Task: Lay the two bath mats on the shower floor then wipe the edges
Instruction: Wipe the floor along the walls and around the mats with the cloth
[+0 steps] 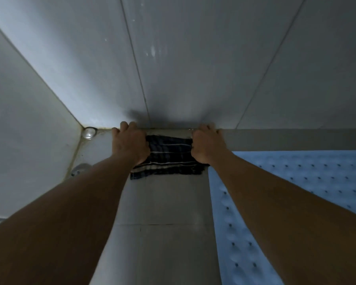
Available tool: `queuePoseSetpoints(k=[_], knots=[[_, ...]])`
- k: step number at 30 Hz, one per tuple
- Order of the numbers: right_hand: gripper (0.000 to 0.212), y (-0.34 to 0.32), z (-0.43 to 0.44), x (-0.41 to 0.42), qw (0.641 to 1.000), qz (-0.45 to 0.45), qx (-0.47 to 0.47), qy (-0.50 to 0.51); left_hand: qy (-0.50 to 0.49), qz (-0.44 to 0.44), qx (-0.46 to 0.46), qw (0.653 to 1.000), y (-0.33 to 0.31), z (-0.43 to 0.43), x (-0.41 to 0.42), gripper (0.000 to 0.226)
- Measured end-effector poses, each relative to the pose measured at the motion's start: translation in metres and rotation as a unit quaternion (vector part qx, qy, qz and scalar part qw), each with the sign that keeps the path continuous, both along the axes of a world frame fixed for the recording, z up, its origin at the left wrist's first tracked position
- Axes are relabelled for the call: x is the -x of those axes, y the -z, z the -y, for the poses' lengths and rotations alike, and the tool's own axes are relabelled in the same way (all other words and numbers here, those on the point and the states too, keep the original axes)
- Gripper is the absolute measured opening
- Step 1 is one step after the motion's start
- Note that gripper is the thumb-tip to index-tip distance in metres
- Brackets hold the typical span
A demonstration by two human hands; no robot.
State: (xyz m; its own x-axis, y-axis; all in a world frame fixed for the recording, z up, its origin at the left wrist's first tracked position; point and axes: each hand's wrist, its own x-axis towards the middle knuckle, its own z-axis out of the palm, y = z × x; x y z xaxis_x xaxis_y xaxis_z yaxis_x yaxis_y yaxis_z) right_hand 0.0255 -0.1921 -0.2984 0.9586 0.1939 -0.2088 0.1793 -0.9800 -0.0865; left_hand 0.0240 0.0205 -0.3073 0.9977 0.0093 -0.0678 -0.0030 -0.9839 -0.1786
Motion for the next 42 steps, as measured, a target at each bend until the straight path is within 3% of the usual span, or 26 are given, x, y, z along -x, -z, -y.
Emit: queuePoseSetpoints(k=[5, 12, 19, 28, 36, 42], knots=[[0.021, -0.097, 0.009, 0.018, 0.998, 0.047, -0.039, 0.029, -0.004, 0.013, 0.050, 0.999, -0.100, 0.005, 0.020, 0.020], [0.021, -0.313, 0.049, 0.020, 0.991, 0.097, -0.071, 0.054, -0.032, 0.067, 0.175, 0.982, -0.307, 0.037, 0.025, 0.019], [0.019, -0.561, 0.099, 0.039, 0.991, 0.058, -0.091, 0.074, 0.005, 0.078, 0.220, 0.972, -0.547, 0.082, 0.032, 0.019], [0.030, -0.833, 0.153, 0.082, 0.984, 0.035, -0.129, 0.114, 0.056, 0.022, 0.261, 0.963, -0.825, 0.124, 0.067, 0.012], [0.036, -0.980, 0.194, 0.136, 0.976, 0.047, -0.161, 0.140, 0.132, -0.021, 0.299, 0.945, -0.973, 0.165, 0.087, 0.009], [0.035, -1.054, 0.230, 0.175, 0.973, 0.089, -0.090, 0.192, 0.243, -0.028, 0.268, 0.932, -1.055, 0.213, 0.085, 0.012]])
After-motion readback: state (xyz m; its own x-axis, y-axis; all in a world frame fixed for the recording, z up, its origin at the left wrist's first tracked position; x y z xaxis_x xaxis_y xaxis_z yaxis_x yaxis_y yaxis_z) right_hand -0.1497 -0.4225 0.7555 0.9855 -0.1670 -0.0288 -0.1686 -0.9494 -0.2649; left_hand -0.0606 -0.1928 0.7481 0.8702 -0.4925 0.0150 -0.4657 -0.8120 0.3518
